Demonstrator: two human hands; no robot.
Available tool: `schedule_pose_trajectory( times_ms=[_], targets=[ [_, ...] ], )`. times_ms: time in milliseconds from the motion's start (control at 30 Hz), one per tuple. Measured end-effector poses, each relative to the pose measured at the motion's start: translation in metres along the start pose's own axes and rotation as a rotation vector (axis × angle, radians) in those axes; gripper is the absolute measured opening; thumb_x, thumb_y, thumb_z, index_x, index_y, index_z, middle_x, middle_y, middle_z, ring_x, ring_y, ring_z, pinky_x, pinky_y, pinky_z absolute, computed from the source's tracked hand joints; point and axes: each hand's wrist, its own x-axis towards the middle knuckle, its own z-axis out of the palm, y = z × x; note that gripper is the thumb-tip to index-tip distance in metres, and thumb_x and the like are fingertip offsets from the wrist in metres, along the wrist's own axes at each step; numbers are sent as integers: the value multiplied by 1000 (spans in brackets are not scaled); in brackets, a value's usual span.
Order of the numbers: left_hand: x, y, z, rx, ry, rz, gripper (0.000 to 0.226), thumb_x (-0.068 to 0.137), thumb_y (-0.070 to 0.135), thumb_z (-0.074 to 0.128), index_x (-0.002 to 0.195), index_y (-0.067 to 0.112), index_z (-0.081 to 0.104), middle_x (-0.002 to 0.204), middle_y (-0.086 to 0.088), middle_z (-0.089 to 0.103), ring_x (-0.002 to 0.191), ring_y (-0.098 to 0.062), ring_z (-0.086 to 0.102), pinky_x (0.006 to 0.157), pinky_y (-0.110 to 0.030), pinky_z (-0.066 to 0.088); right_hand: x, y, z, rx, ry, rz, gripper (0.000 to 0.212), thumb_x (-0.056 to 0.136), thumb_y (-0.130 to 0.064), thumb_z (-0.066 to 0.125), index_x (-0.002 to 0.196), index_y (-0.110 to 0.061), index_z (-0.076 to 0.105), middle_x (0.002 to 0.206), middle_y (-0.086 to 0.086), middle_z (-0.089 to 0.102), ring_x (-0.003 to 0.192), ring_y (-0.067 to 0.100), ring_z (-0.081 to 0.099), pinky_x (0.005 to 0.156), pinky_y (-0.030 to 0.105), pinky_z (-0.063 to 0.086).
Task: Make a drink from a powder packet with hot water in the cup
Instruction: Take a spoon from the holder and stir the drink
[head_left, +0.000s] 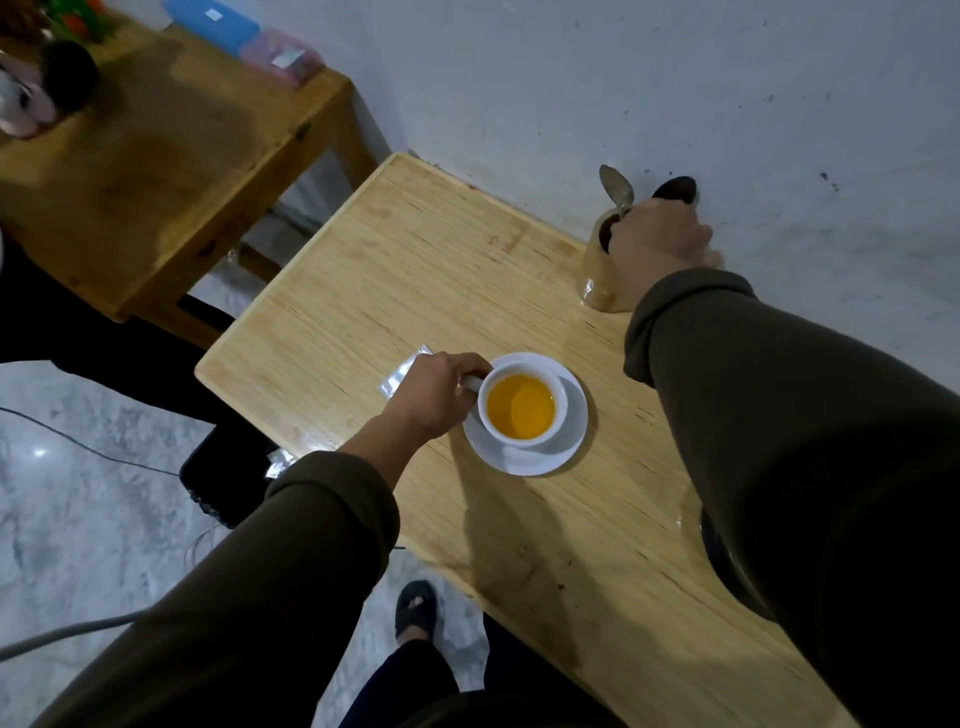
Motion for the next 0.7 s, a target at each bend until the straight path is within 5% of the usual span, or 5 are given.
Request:
schedule_pose_trajectory(
  times_ms=[333,467,700],
  targets=[
    [-4,2,3,-87,16,8,32,80,-2,56,107,9,69,102,-8,74,94,-23,66,72,-16,37,-20,-5,-28,456,166,-213,12,90,-21,58,96,-12,64,110,5,60,103,21,57,91,30,50],
    [-2,0,1,-125,-22,4,32,80,-1,57,108,9,69,105,-8,74,99,-23,66,73,-17,39,-44,-9,-35,582,166,-168,8,92,-15,52,92,-11,59,89,-1,59,84,16,58,77,29,50],
    [-3,-5,-6,-126,-123,88,31,80,0,53,106,7,68,108,-11,72,102,-28,65,74,-19,39,-121,6,-20,687,102,-35,14,88,-13,59,96,-19,49,88,-4,55,73,9,56,63,19,44]
  ],
)
